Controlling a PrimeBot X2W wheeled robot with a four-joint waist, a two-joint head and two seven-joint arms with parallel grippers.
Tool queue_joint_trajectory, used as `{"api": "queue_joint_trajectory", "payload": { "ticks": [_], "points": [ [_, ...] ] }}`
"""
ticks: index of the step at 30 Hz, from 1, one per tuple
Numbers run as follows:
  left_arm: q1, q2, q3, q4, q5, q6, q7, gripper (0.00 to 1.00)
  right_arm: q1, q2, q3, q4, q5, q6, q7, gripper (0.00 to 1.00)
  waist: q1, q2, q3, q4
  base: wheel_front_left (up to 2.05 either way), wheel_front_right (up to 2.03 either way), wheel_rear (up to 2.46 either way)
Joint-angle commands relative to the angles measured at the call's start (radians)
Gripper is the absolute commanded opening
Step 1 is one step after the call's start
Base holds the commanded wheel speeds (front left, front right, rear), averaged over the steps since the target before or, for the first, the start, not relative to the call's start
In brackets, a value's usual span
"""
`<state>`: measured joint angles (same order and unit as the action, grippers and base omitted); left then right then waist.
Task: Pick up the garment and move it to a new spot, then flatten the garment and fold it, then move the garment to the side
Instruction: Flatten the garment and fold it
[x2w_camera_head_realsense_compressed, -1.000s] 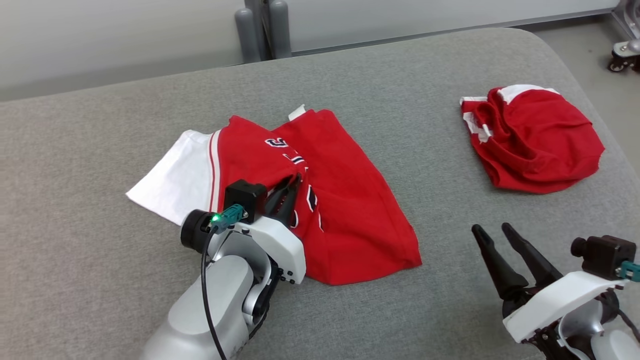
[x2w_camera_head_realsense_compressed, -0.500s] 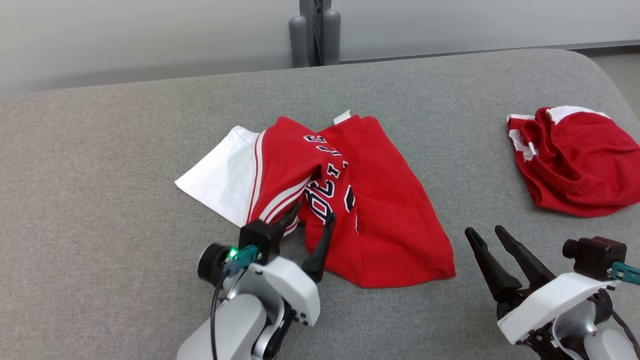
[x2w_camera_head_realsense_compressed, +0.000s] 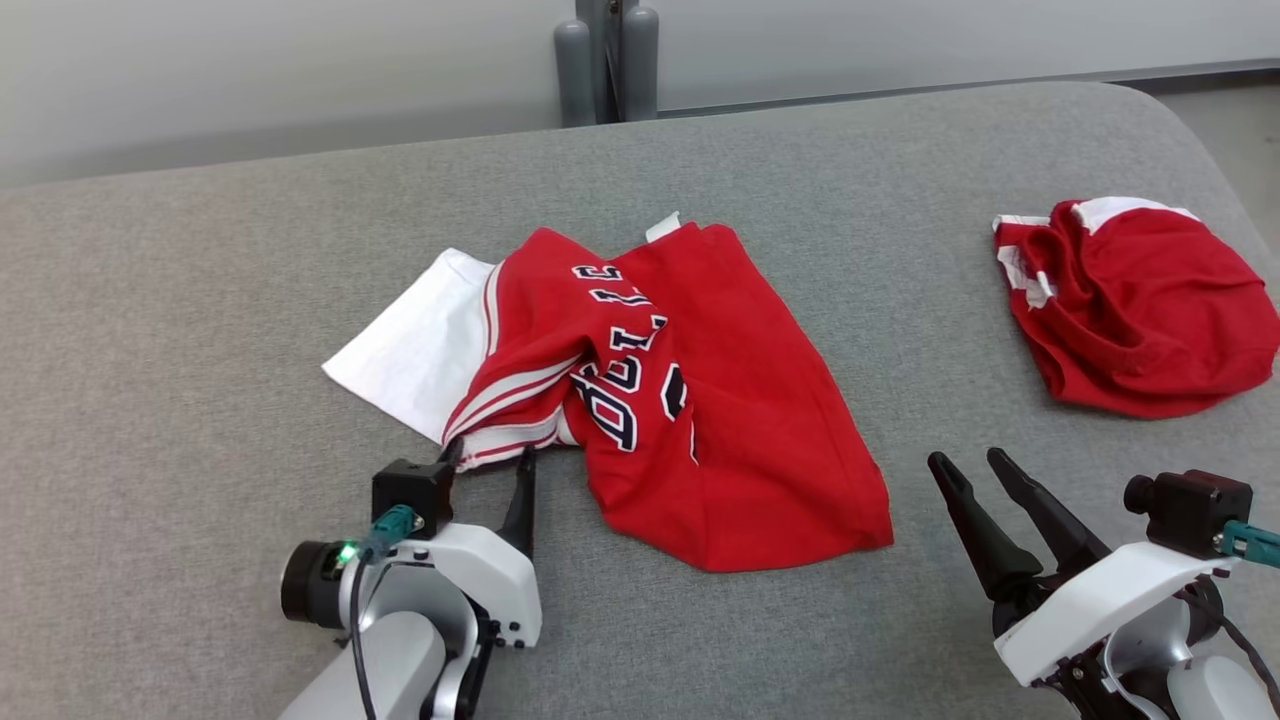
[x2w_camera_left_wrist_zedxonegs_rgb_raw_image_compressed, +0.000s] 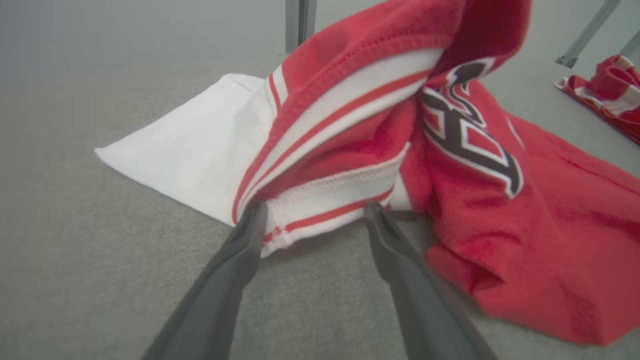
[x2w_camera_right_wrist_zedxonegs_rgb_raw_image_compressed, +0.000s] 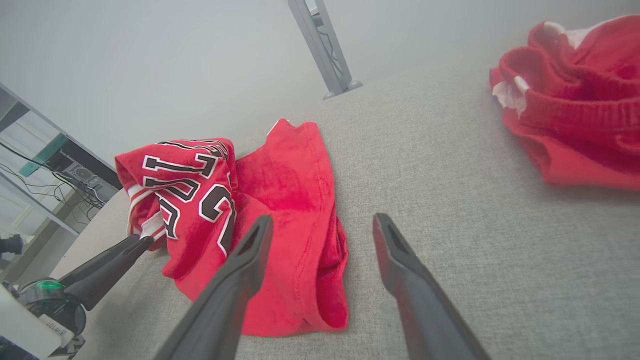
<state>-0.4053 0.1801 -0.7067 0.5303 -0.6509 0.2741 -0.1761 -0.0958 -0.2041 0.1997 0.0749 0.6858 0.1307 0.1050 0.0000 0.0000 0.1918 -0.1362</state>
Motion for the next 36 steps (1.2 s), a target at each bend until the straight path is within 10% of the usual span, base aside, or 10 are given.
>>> {"api": "queue_joint_trajectory", "payload": {
  "ticks": [1, 7, 9, 21, 36],
  "points": [
    [-0.017, 0.005, 0.008, 0.007, -0.005, 0.004, -0.002, 1.00, -0.010, -0.008, -0.004, 0.000, 0.002, 0.000, -0.004, 1.00, 0.0000, 0.0000, 0.003, -0.007, 0.00, 0.00, 0.00],
    [-0.058, -0.006, 0.050, 0.113, -0.023, 0.007, -0.043, 0.97, -0.009, -0.006, -0.008, 0.001, 0.007, 0.000, -0.012, 1.00, 0.0000, 0.0000, 0.009, -0.032, 0.00, 0.00, 0.00],
    [-0.068, -0.008, 0.052, 0.148, -0.026, -0.006, -0.049, 0.00, -0.008, -0.005, -0.010, 0.003, 0.006, 0.000, -0.013, 1.00, 0.0000, 0.0000, 0.010, -0.033, 0.00, 0.00, 0.00],
    [-0.169, 0.010, 0.097, 0.244, 0.003, -0.048, -0.087, 0.00, -0.008, 0.004, -0.013, 0.012, 0.000, 0.000, -0.022, 1.00, 0.0000, 0.0000, 0.000, -0.018, 0.00, 0.00, 0.00],
    [-0.304, 0.128, 0.258, -0.084, 0.152, 0.017, -0.089, 0.00, 0.007, 0.016, -0.015, 0.012, -0.003, 0.000, -0.016, 1.00, 0.0000, 0.0000, -0.035, 0.005, 0.00, 0.00, 0.00]
  ]
}}
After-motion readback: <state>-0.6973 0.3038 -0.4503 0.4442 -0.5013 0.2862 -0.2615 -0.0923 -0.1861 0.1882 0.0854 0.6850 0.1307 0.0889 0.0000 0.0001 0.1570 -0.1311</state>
